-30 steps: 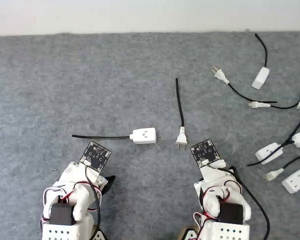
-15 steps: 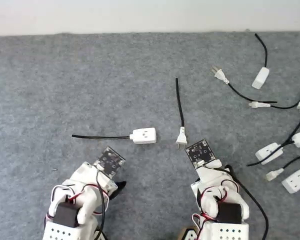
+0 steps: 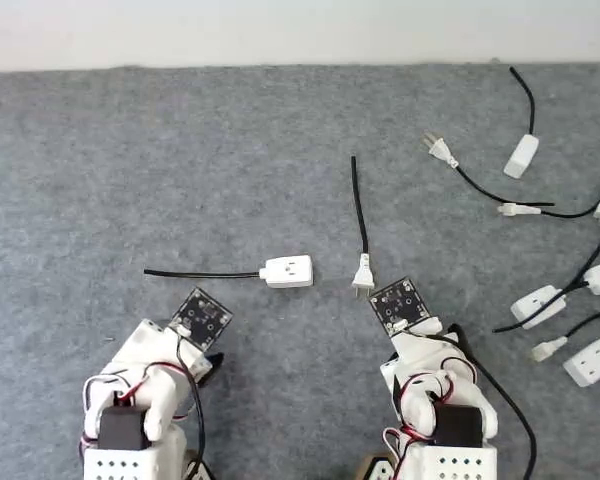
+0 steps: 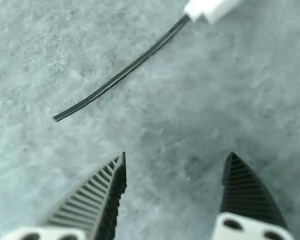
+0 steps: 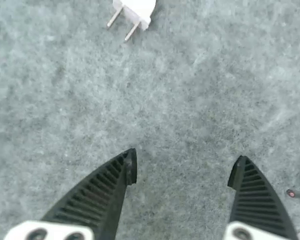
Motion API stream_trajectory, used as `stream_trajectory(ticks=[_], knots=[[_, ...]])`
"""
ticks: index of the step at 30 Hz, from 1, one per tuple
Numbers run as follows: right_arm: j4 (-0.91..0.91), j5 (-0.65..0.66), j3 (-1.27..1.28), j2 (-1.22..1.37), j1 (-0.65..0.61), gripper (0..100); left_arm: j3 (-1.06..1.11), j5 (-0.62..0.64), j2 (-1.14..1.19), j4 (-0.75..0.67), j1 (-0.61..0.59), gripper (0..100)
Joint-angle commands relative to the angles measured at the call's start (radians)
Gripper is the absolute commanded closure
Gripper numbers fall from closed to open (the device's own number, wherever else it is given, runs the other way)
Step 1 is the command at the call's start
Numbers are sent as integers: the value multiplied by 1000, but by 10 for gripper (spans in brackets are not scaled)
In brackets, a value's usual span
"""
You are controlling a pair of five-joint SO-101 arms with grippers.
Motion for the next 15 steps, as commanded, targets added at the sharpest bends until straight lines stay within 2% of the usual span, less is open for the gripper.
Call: stream_trajectory(ticks=[1, 8, 12, 15], knots=[[-22, 9, 15, -10, 70, 691, -19, -38, -15, -2, -15, 692], [-104, 0, -8, -12, 286, 690, -71, -3, -15, -17, -183, 692], [-85, -14, -78, -12, 321, 690, -180, 44, -15, -41, -160, 691], [-38, -37, -233, -12, 320, 690, -341, 43, -12, -37, -141, 691]])
